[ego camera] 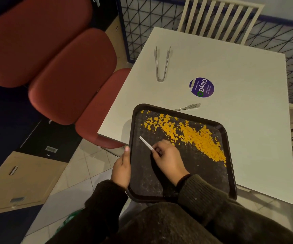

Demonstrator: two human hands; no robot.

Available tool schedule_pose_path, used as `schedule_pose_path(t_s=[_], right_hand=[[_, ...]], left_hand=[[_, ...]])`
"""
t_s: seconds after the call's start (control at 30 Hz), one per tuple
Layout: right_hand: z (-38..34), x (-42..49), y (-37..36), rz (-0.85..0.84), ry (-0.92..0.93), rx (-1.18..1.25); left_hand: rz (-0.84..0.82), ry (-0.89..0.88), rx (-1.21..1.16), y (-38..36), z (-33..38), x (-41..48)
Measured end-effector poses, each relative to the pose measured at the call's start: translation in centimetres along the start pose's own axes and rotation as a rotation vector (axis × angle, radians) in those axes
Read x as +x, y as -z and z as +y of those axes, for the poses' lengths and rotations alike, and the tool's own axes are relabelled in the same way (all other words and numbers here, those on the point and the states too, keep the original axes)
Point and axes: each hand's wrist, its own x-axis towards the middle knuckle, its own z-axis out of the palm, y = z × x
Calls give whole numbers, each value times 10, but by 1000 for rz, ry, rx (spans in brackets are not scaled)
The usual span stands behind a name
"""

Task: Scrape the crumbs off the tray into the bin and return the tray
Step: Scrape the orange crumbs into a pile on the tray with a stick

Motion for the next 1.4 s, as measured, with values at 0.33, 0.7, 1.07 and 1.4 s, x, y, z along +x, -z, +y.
schedule_pose_path(t_s=[0.33,0.7,1.07,1.4], right_hand=[[-11,46,3,97,-129,32],[-20,38,-7,71,-128,91],[-37,84,-9,154,-206,154],[26,72,17,284,-518,140]], left_hand=[[16,-1,-12,0,3,-3],[13,-7,8,1,3,3],[11,-63,124,2,8,0],[23,-129,188,3,12,4]])
